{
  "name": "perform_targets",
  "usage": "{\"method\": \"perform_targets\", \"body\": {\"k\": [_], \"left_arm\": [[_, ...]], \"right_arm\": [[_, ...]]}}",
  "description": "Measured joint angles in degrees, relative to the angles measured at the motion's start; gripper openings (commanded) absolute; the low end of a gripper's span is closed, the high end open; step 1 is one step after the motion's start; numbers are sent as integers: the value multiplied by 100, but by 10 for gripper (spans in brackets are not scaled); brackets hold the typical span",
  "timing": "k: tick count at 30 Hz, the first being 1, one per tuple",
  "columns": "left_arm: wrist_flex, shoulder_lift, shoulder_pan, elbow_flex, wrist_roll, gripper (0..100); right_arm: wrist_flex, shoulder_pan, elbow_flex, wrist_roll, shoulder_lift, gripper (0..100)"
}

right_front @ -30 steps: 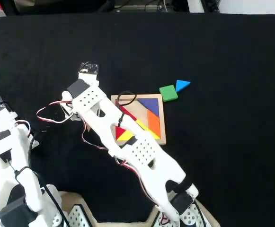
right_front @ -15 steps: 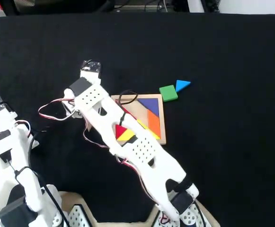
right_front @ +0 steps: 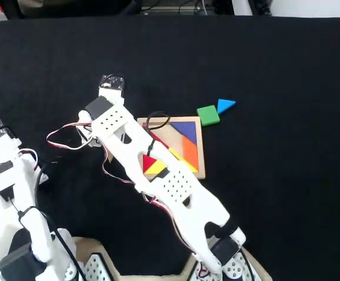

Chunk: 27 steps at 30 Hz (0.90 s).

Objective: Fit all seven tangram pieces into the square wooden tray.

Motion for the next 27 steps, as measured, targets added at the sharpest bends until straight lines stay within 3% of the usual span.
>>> {"method": "perform_targets", "body": {"k": [8,16,22,27], "left_arm": [[0,0,0,0,0,30],[0,0,0,0,0,30],[0,0,0,0,0,30],[0,0,0,0,0,30]], "right_arm": [[18,26,0,0,0,84],[18,26,0,0,0,85],[176,88,-431,633,18,11],[721,281,-1565,1433,18,18]]}}
